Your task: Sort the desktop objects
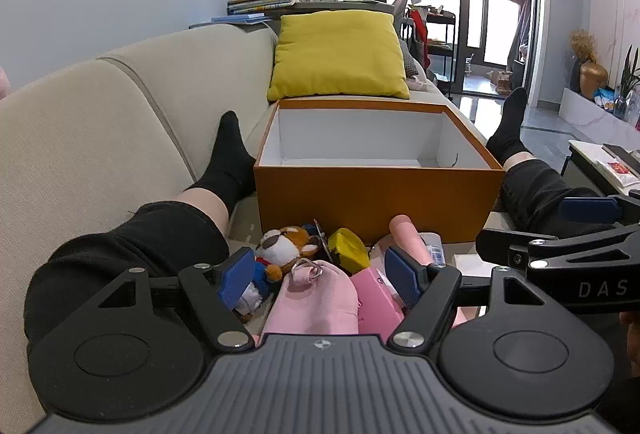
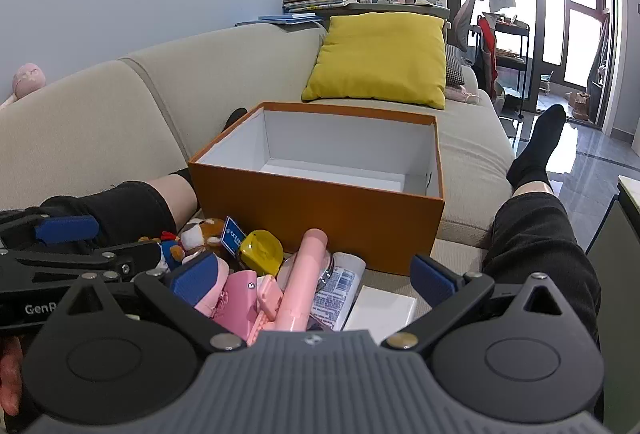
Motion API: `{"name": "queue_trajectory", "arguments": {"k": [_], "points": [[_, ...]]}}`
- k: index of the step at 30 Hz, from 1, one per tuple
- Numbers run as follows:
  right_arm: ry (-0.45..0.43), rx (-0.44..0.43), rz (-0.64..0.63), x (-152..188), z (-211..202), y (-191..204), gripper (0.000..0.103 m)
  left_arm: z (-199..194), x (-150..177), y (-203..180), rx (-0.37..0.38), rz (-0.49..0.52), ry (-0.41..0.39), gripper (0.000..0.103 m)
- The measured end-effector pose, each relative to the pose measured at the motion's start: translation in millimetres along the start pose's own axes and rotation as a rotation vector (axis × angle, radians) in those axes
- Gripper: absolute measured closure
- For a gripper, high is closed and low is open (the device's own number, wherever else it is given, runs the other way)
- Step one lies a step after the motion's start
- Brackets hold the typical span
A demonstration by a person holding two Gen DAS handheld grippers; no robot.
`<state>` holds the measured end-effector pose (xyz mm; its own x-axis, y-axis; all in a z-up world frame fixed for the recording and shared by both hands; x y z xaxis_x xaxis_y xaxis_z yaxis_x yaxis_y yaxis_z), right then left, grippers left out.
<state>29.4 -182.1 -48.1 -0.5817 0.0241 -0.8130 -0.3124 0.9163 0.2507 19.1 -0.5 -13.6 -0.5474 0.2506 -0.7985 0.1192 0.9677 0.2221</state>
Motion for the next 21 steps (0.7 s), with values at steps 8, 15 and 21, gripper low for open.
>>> {"name": "queue_trajectory", "arguments": {"k": [8, 15, 21], "points": [[-0.004, -0.002, -0.009, 0.9, -0.9, 1.6, 0.001, 0.5, 0.4, -0.8, -0.009, 0.000, 0.004, 0.019], [-0.007, 0.003, -0.018, 1.7, -2.2, 3.5, 0.001, 0.6, 0.4, -0.9, -0.010, -0.001, 0.008, 0.019], [0.000, 0.002, -0.024, 2.0, -0.9, 4.1, 0.001, -0.4, 2.3, 0.0, -0.011, -0.001, 0.014, 0.019]]}}
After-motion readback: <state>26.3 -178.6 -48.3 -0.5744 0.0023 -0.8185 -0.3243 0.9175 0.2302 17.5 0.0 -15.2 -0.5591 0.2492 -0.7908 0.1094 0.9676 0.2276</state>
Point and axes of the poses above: each gripper's, at about its wrist camera, not at the fingertips, and z roughly the way its jaws point, y to its left, x to its underside, the point moved 3 cm from there along z, roughly the way its jaws point, and after that the axes turned 13 degrees about z, right-handed, at the moved point
